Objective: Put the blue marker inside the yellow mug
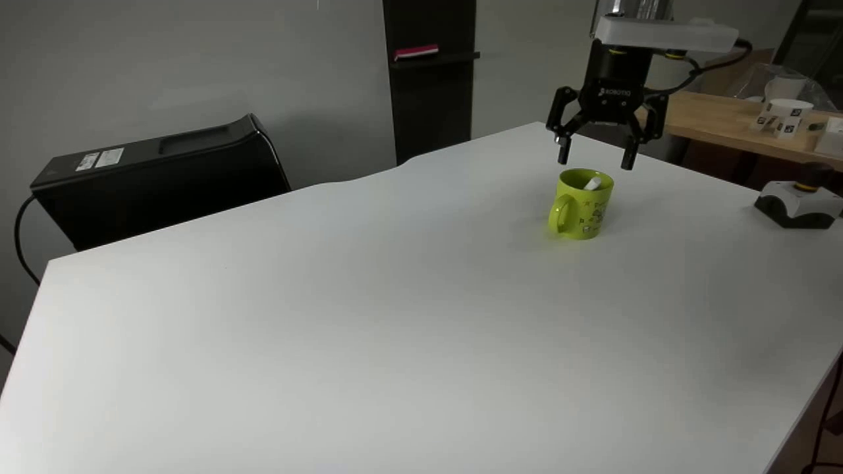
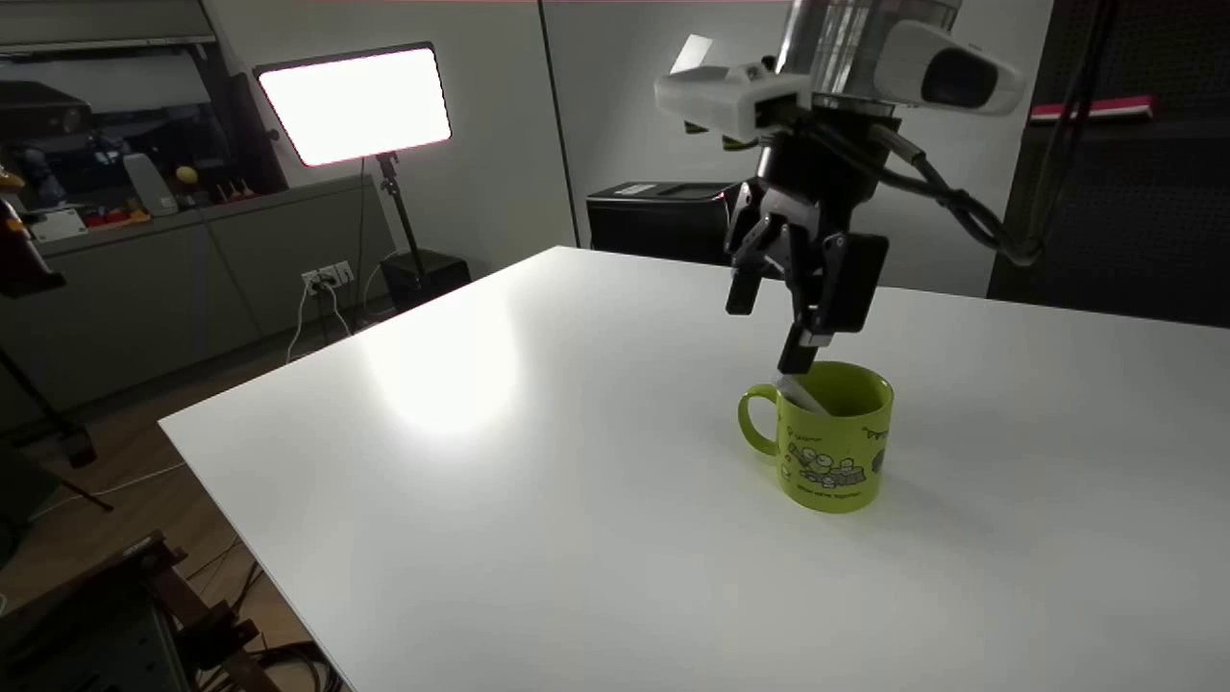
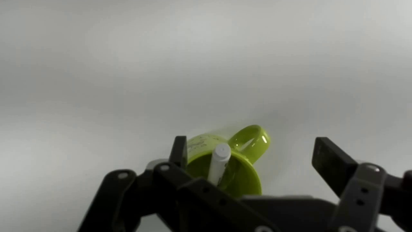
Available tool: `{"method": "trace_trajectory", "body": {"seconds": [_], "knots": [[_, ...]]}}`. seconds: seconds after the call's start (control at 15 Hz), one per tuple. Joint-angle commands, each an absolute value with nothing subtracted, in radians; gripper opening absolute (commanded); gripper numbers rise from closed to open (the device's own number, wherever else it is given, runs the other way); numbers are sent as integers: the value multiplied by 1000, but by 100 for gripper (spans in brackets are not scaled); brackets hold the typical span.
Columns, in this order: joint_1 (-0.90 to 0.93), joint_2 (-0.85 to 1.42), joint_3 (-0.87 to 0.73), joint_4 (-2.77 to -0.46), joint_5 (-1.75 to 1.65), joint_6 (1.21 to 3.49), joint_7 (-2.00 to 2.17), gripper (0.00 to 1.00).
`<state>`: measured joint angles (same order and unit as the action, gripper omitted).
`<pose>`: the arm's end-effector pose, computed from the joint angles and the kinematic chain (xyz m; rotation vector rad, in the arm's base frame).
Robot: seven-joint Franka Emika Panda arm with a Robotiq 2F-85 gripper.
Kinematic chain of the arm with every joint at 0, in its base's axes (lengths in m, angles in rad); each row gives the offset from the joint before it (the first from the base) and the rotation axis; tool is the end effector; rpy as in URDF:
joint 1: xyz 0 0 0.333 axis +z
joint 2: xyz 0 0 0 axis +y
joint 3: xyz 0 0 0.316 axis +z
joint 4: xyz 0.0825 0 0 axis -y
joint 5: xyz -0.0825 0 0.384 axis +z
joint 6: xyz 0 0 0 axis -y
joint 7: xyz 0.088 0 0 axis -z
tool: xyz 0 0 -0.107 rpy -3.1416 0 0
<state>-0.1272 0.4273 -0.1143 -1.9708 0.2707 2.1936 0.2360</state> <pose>0.5777 -0.1308 0.2389 -2.8152 0.9524 0.2934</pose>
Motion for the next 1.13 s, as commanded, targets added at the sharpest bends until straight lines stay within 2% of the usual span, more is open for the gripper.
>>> {"method": "trace_trajectory", "body": {"seconds": [0.0, 0.67, 0.73, 1.07], "knots": [[-73, 287, -116, -2093, 190, 2286, 243, 100], [91, 50, 17, -2463, -31, 2683, 236, 100], [64, 108, 9, -2385, 15, 2633, 216, 100], [85, 71, 29, -2448, -7, 2672, 216, 100]]}}
